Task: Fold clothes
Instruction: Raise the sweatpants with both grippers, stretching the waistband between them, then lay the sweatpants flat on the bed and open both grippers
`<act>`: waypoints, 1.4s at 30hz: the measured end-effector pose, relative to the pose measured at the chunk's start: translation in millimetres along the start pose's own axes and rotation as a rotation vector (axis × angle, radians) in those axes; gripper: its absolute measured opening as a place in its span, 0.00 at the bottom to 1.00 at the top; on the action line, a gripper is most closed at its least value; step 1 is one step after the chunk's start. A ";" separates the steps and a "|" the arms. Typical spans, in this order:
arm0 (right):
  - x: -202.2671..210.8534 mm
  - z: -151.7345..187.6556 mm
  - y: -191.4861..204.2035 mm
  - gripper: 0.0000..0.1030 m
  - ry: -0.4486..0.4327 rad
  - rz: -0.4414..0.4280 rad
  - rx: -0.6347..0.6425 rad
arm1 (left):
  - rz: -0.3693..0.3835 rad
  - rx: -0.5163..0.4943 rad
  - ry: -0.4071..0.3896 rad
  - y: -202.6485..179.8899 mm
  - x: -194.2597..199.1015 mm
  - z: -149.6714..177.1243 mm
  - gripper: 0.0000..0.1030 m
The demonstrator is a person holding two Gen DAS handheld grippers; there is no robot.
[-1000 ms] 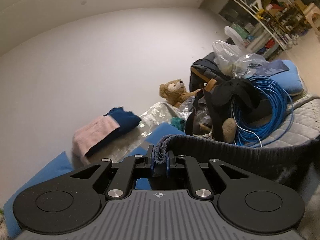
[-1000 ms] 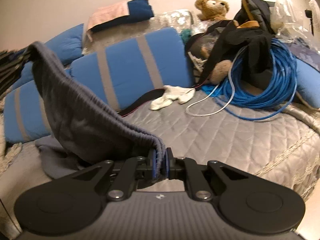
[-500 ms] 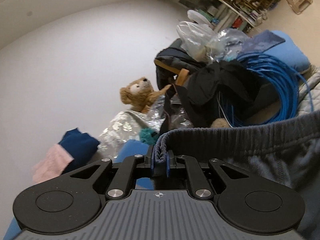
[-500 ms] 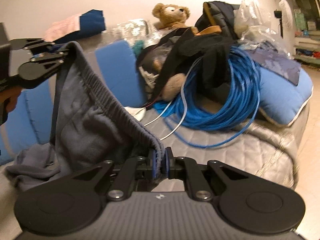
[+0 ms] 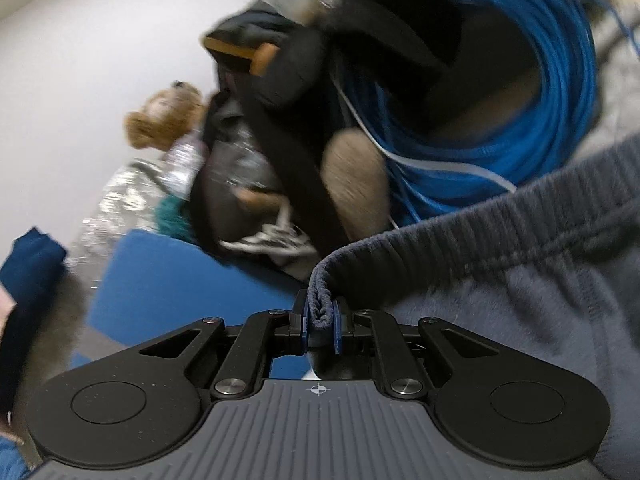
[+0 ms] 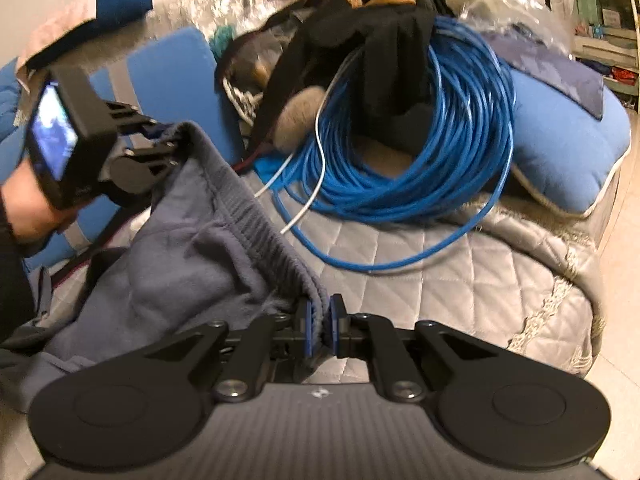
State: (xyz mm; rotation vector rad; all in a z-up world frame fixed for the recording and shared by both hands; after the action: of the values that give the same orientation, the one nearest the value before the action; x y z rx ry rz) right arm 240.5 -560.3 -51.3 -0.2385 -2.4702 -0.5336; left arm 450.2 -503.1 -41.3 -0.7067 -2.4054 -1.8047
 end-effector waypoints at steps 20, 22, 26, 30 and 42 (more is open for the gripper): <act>-33.7 -8.3 -18.9 0.00 0.046 0.052 -0.004 | 0.112 0.616 0.290 90.8 -35.6 54.4 0.98; -30.5 -9.3 -18.2 0.00 0.040 0.050 -0.003 | 0.096 0.636 0.292 100.4 -30.0 60.5 0.98; -24.3 -11.3 -16.9 0.01 0.029 0.048 0.000 | 0.076 0.738 0.275 119.5 -15.1 75.4 0.98; -18.1 -13.3 -15.5 0.17 0.017 0.045 0.002 | 0.117 0.828 0.234 128.9 2.2 88.6 0.98; 5.5 -9.1 2.8 1.00 -0.017 0.008 0.044 | 0.229 0.882 0.170 120.7 109.5 140.1 0.98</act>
State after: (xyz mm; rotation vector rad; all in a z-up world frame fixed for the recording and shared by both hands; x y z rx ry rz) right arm 241.5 -561.5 -40.4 -0.2364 -2.4931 -0.4747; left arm 430.6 -312.6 56.3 -0.6308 -2.4988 -0.5643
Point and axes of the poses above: each gripper's, at about its wrist camera, not at the fingertips, and x roughly against the way its jaws point, y to its left, z to its underside, the point moved 7 cm from there along -x, roughly the way its jaws point, and after that the axes turned 4 degrees about -x, right-handed, at the moved point
